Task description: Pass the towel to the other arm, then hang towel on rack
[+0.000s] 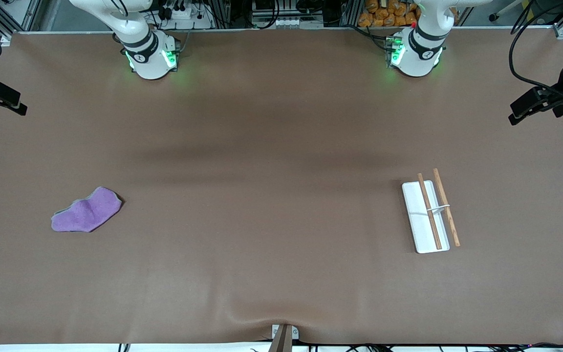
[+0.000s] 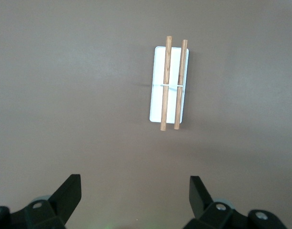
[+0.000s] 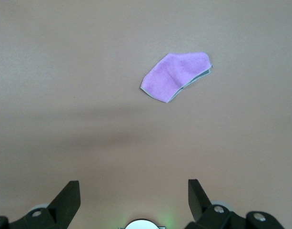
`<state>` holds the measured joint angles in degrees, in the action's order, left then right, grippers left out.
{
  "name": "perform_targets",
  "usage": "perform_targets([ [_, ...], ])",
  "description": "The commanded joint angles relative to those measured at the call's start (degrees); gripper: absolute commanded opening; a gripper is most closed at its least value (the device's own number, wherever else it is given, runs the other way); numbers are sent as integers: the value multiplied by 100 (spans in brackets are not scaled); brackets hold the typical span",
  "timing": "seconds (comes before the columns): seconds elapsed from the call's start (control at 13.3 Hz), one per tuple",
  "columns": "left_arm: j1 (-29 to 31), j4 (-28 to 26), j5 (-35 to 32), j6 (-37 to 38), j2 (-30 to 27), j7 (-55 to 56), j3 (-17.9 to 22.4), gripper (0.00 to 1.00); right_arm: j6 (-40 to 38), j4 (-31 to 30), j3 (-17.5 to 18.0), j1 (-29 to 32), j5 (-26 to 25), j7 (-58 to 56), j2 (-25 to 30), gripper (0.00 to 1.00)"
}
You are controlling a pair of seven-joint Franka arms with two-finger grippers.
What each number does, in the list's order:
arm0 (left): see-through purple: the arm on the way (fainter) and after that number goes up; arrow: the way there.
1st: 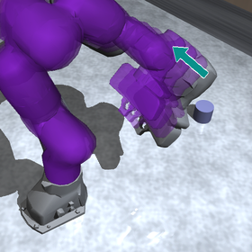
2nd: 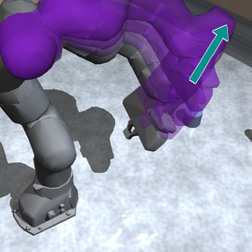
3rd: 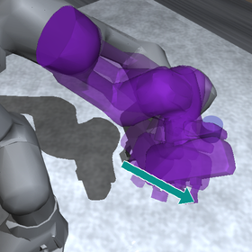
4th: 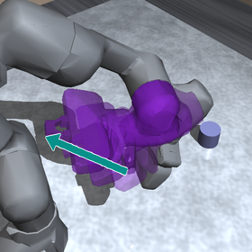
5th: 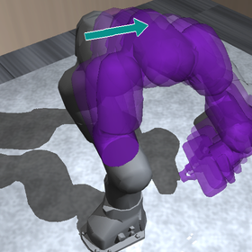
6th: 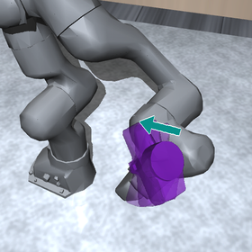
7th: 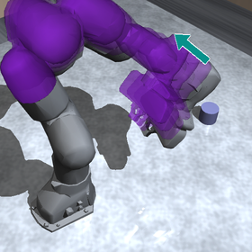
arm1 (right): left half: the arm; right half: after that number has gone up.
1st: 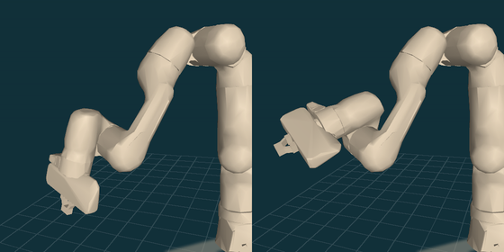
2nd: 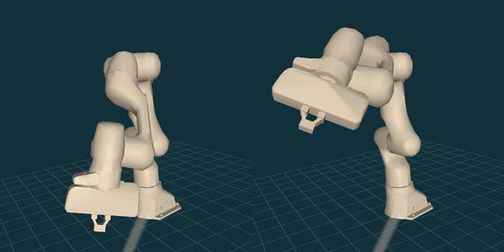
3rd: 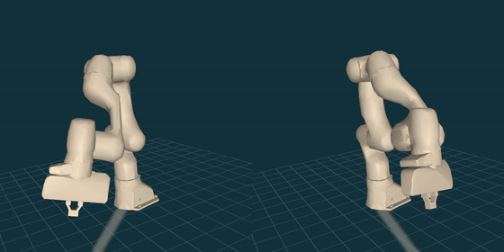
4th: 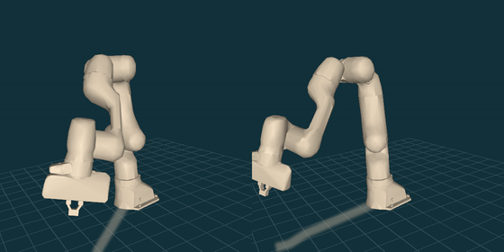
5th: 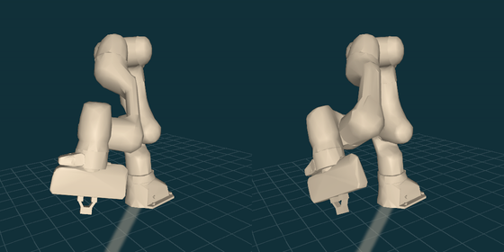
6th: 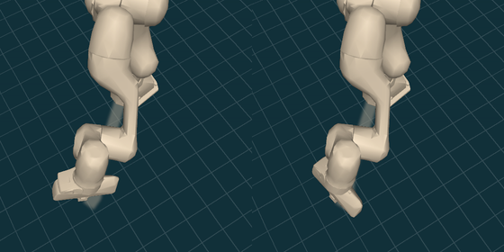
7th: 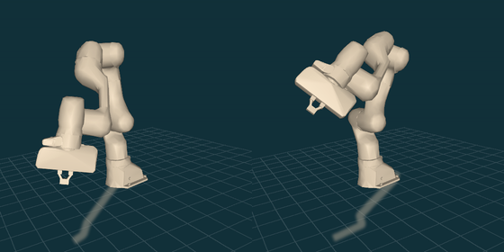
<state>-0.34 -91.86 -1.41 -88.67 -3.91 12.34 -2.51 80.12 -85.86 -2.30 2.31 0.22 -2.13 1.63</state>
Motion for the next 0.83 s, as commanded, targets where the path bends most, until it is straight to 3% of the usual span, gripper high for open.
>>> perform_targets([
  [0.0,16,151,44,61,83,-65,-13,100,12,-10,37,41,-84,-51,75,100],
  [0.75,33,265,71,61,233,-83,-13,100,197,-19,28,67,-101,-121,-13,100],
])
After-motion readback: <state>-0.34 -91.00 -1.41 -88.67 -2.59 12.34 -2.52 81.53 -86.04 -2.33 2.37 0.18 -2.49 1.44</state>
